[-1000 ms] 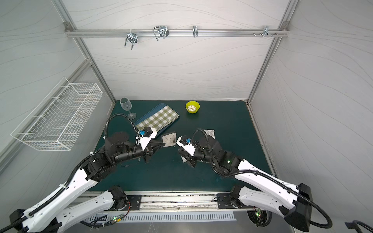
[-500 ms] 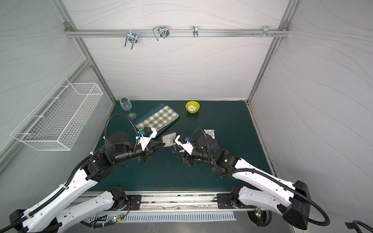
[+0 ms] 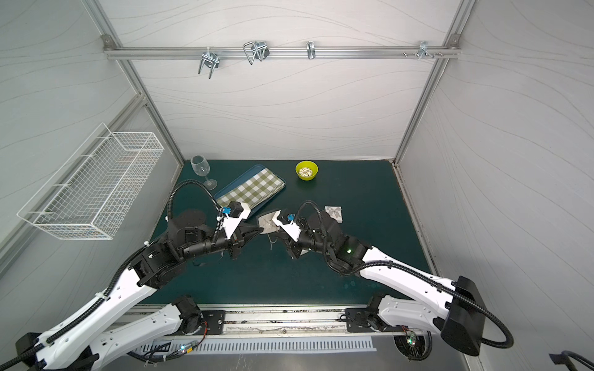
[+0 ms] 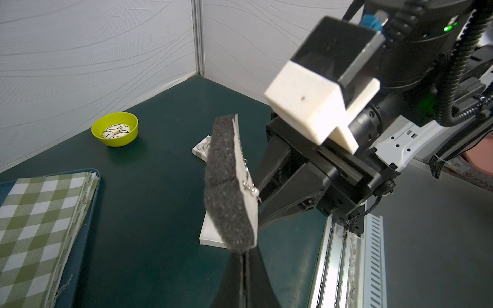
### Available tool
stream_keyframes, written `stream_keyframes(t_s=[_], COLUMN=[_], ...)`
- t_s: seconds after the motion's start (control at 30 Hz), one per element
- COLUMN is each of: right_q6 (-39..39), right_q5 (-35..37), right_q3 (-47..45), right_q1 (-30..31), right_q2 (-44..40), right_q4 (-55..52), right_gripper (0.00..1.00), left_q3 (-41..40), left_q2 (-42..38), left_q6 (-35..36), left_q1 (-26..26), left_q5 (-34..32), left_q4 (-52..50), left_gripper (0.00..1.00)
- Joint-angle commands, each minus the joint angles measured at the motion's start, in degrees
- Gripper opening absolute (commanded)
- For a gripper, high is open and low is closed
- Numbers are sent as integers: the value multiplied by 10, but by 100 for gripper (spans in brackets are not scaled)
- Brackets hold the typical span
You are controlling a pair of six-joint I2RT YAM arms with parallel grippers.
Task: Take the necklace out of the lift-off lid jewelry box
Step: Pick up the necklace from the inner lining.
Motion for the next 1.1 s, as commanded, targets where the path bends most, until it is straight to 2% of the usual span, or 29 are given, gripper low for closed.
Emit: stream_keyframes(t_s=[0.0, 0.1, 0.53, 0.73, 0.87, 1.07], right_q6=[-6, -4, 16, 20, 20, 34], right_q5=[4, 7, 56, 76, 81, 32], right_q3=[12, 9, -6, 11, 58, 146], right_q1=[4, 3, 4, 3, -8, -65], right_q2=[-5, -10, -94, -114, -98, -28], right_q4=[27, 27, -102, -140, -174, -234], right_gripper=[11, 1, 0, 0, 0, 0], left_q3=[26, 24, 20, 11, -1, -44], left_q2=[4, 5, 11, 19, 20, 0], left_q6=[8, 11, 14, 30, 42, 46], left_q1=[1, 1, 1, 1, 1, 1], left_q5=[7, 5, -47, -51, -43, -17], left_q4=[14, 14, 1, -6, -26, -20], left_gripper=[0, 0, 0, 0, 0, 0])
